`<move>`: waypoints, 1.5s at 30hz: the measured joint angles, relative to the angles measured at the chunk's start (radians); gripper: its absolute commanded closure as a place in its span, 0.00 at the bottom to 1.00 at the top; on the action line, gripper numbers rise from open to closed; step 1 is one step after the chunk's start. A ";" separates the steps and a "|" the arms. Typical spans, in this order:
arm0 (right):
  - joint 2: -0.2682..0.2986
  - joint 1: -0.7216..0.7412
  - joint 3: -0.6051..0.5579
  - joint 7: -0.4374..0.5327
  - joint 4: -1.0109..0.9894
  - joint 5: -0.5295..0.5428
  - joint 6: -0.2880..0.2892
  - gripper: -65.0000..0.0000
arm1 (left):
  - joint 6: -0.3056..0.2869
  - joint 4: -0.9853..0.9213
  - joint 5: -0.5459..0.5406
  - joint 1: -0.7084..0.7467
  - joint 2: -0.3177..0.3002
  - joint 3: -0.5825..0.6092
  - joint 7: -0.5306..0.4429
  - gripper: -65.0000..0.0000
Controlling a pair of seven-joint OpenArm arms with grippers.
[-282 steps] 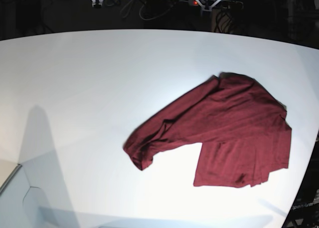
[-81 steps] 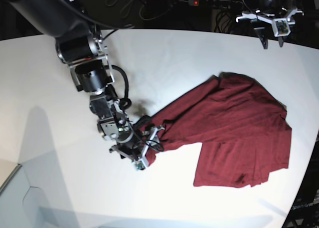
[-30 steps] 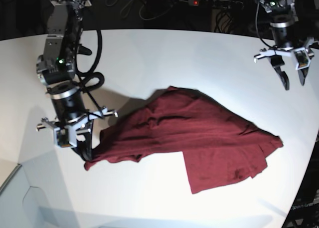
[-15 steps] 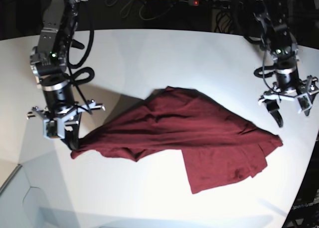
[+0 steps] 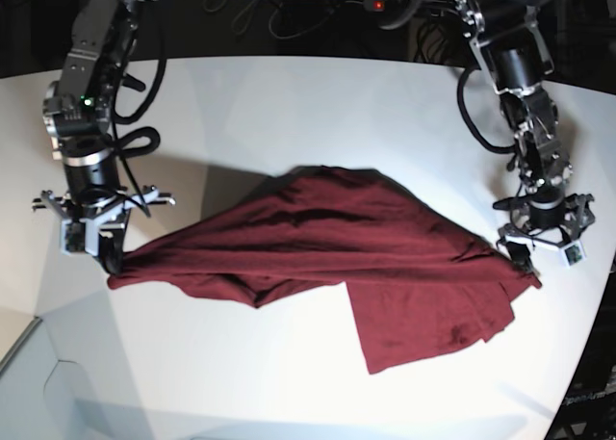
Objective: Layout the t-shirt on the table in an organized manner, then fold the t-shirt properly
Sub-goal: 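Reach the left gripper to the shirt's opposite edge and grasp it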
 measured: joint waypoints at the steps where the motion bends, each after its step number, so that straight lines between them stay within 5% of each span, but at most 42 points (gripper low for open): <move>1: 0.007 -0.007 0.003 0.010 0.000 0.000 0.001 1.00 | 0.000 -0.024 0.000 -0.014 0.000 0.000 0.000 0.20; 8: 0.021 -0.020 0.014 0.007 -0.001 0.000 0.000 1.00 | 0.000 -0.130 0.000 -0.108 0.000 0.015 -0.013 0.20; 13: 0.021 -0.029 0.021 0.006 -0.001 0.000 0.000 1.00 | -0.099 -0.180 0.002 -0.138 0.003 0.120 -0.014 0.20; 42: 0.021 -0.023 0.023 0.011 -0.061 0.000 0.000 1.00 | -0.101 -0.398 -0.058 -0.173 0.017 0.043 -0.164 0.20; 45: 0.021 -0.018 0.023 0.011 -0.061 0.000 0.000 1.00 | -0.099 -0.422 -0.063 -0.192 0.006 0.043 -0.140 0.29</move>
